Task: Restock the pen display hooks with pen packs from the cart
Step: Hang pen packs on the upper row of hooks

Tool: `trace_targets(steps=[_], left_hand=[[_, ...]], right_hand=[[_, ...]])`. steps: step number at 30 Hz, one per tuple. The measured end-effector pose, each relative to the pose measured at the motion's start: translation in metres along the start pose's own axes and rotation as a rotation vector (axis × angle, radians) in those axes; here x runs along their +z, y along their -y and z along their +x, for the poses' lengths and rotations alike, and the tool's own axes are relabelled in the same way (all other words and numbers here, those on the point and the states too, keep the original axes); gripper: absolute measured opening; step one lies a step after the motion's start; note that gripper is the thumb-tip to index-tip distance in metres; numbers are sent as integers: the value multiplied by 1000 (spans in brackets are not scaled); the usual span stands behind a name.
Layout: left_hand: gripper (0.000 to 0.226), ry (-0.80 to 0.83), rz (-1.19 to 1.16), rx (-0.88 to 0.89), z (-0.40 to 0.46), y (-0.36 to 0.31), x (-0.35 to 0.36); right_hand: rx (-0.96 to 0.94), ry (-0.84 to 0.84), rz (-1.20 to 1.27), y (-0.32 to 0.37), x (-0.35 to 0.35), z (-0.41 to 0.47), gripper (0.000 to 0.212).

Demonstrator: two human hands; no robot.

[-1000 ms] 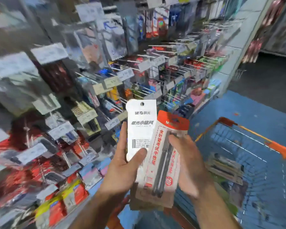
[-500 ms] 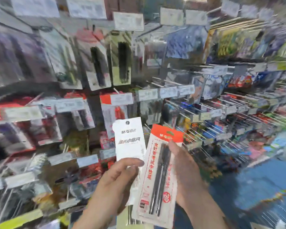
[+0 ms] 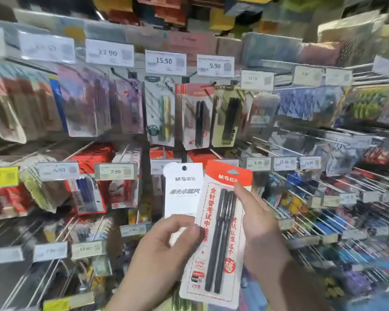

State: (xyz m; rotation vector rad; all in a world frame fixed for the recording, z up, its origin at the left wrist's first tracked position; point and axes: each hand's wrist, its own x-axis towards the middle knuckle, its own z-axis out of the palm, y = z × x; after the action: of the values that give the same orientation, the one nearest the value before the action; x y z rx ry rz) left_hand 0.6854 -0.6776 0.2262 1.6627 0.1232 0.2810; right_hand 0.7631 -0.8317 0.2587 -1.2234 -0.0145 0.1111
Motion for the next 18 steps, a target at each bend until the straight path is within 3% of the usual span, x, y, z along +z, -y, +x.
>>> trace_targets(steps=[2, 6, 10, 14, 16, 18], left_hand=[[28, -5, -26, 35, 10, -6, -2], [40, -49, -83, 81, 38, -14, -2], [27, -98, -60, 139, 65, -26, -3], [51, -165, -170, 126, 85, -36, -3], [45, -195, -223, 103, 94, -33, -7], [26, -200, -280, 76, 100, -32, -13]], right_hand=[[9, 53, 38, 7, 11, 13, 62], [-15, 180, 35, 31, 25, 45, 19], [-96, 243, -41, 61, 43, 75, 21], [-200, 265, -69, 88, 56, 114, 18], [-259, 290, -93, 102, 61, 130, 20], [-315, 313, -131, 112, 66, 143, 21]])
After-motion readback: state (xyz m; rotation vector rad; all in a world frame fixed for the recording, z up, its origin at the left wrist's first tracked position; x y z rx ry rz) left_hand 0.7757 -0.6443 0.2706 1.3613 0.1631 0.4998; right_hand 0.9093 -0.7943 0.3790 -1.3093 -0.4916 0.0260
